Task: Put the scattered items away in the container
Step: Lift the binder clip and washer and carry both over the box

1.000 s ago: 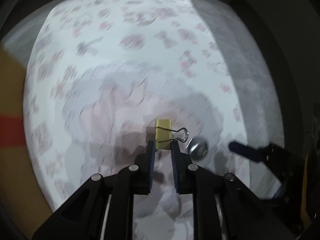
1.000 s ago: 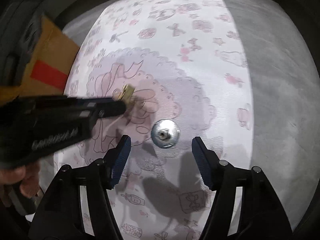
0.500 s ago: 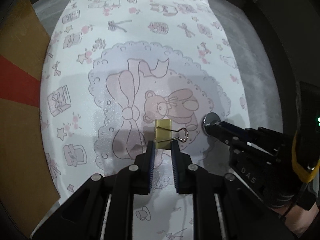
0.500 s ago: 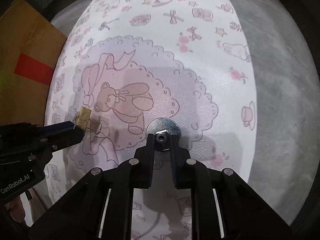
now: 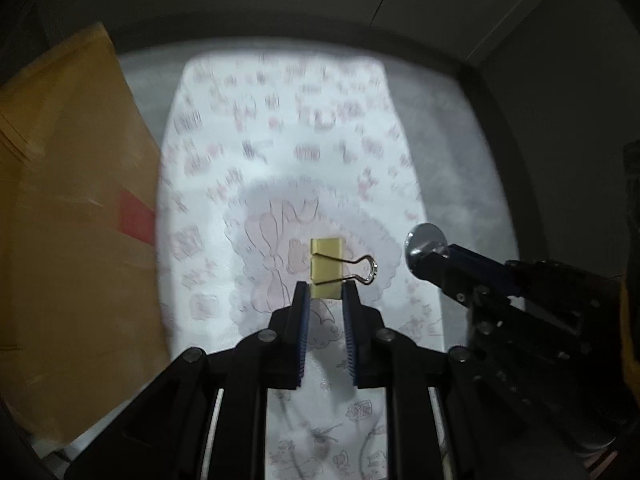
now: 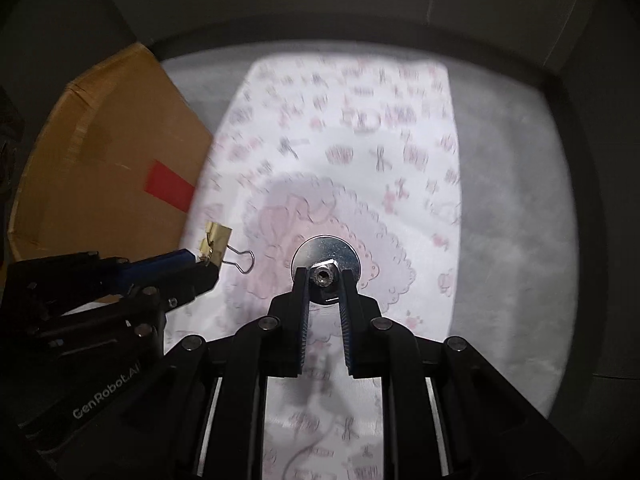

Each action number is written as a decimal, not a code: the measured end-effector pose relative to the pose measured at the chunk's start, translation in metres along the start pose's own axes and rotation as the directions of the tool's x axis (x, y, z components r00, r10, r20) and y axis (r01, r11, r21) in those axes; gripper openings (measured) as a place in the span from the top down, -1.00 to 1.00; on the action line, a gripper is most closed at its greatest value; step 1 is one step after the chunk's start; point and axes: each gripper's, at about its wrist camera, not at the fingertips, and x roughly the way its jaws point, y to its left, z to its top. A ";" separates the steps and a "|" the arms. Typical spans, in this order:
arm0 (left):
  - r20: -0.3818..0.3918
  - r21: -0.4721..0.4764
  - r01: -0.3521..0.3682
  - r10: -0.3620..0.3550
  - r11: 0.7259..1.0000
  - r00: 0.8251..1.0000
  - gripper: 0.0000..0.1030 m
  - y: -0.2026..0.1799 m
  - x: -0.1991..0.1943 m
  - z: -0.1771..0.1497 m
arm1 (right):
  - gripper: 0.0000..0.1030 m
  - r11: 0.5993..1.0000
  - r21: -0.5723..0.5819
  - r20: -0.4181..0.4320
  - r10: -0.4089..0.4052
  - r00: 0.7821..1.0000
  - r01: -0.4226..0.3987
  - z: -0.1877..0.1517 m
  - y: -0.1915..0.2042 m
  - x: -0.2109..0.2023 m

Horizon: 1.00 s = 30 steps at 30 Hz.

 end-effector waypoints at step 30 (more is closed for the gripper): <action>0.166 -0.160 -0.004 0.031 0.987 0.986 0.69 0.062 -0.107 -0.026 | 0.73 0.997 -0.035 0.068 0.068 0.995 -0.065 -0.002 0.073 -0.081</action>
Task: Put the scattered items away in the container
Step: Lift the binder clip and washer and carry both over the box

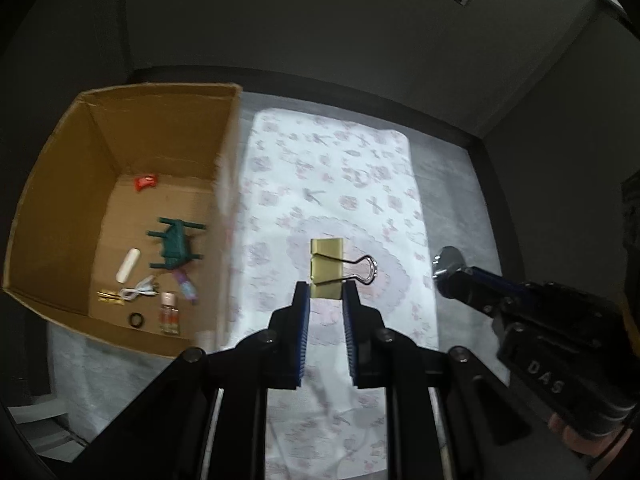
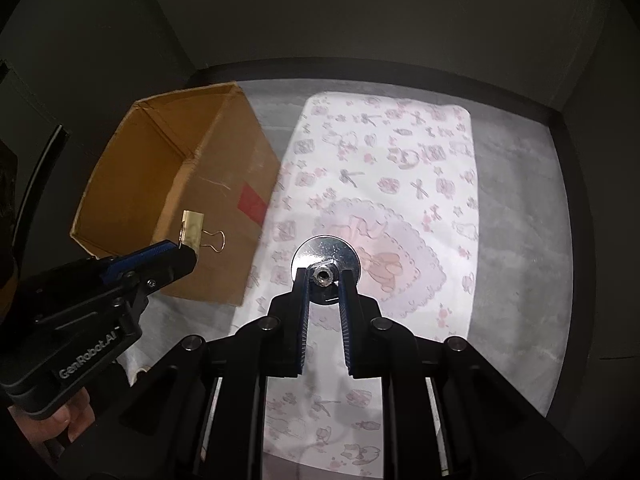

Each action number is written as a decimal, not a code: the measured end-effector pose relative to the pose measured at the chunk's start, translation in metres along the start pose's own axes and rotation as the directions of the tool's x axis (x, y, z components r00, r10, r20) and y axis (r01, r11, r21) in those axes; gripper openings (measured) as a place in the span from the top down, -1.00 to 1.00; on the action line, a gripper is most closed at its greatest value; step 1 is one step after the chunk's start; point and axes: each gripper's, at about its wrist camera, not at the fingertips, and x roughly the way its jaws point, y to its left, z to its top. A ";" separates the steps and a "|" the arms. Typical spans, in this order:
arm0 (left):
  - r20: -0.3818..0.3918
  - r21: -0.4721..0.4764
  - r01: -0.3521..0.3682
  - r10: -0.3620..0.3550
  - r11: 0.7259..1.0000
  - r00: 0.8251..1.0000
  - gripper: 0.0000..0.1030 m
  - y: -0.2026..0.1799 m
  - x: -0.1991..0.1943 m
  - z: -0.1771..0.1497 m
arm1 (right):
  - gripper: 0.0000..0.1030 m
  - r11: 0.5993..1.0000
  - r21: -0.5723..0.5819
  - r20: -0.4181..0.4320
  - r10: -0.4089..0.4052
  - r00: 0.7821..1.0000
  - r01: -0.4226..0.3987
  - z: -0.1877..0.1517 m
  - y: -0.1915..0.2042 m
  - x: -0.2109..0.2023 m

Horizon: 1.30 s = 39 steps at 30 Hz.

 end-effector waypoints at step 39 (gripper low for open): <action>0.021 -0.463 -0.166 0.198 0.871 0.980 0.68 0.211 -0.016 0.037 | 0.72 0.975 -0.202 -0.150 0.065 0.987 -0.095 0.099 0.227 0.107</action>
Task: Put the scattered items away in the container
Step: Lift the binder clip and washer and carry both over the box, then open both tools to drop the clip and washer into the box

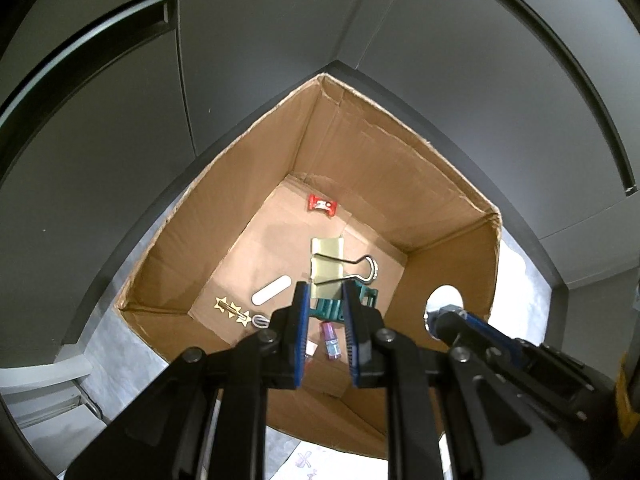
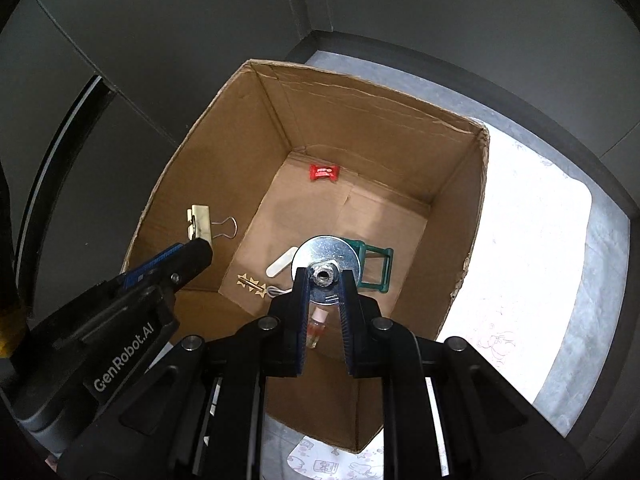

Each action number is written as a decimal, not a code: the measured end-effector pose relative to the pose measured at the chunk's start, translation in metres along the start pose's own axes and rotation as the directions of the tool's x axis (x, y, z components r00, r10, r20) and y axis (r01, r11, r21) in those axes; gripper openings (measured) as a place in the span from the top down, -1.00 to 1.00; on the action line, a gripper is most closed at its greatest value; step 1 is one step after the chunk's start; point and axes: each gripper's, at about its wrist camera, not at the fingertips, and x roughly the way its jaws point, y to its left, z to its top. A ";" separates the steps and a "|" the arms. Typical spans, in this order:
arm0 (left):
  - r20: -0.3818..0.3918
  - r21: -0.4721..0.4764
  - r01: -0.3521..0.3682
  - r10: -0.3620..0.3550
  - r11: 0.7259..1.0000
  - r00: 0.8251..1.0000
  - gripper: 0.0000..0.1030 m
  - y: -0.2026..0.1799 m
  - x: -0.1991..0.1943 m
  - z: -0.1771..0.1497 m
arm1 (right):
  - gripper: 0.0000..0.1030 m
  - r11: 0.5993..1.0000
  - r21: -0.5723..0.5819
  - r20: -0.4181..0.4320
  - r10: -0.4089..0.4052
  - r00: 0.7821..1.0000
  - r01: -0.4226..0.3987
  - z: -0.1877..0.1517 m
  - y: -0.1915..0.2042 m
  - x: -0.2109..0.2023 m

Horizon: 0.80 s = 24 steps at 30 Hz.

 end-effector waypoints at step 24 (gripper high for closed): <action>0.005 -0.058 -0.057 0.057 0.997 0.998 -0.52 0.018 0.001 0.016 | -0.60 0.995 0.073 0.022 -0.069 0.997 0.068 0.007 -0.021 -0.011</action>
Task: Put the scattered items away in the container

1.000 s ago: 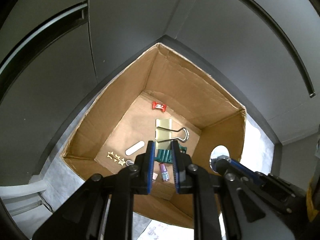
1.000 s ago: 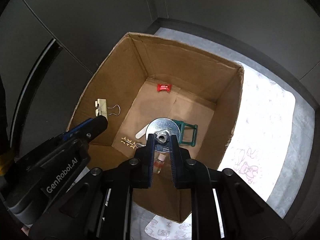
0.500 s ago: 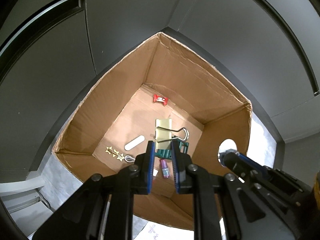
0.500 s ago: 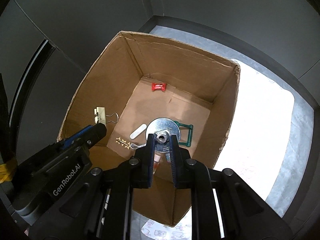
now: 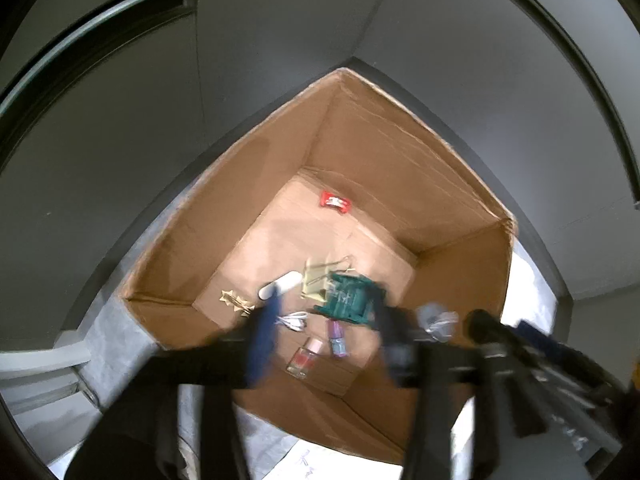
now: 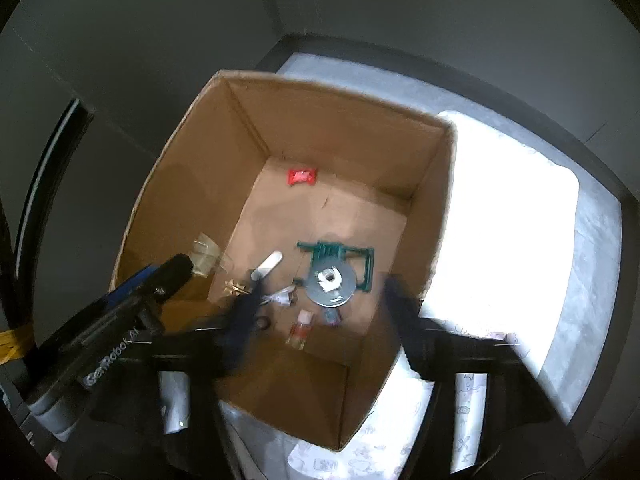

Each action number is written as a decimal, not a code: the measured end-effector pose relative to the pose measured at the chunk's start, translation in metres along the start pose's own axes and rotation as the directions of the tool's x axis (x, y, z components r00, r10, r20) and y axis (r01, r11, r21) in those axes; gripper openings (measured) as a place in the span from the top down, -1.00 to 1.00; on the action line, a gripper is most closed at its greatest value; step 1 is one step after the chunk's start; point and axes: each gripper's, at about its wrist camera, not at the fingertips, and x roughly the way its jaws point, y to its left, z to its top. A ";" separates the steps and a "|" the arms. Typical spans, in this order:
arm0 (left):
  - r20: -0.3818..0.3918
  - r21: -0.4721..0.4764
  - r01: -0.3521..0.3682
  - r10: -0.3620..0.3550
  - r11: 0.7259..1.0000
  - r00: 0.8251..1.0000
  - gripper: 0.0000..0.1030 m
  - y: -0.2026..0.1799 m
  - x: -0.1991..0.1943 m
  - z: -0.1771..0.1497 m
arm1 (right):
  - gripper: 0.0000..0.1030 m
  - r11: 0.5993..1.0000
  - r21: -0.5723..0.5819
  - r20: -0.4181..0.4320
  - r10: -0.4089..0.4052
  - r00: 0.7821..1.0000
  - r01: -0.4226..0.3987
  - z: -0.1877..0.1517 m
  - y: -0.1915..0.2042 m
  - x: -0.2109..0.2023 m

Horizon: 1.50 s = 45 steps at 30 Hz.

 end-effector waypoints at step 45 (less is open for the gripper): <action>-0.114 0.572 0.131 -0.079 0.810 0.990 -1.00 -0.184 -0.076 -0.172 | -1.00 0.949 0.275 -0.019 -0.155 0.988 0.154 -0.179 -0.227 -0.135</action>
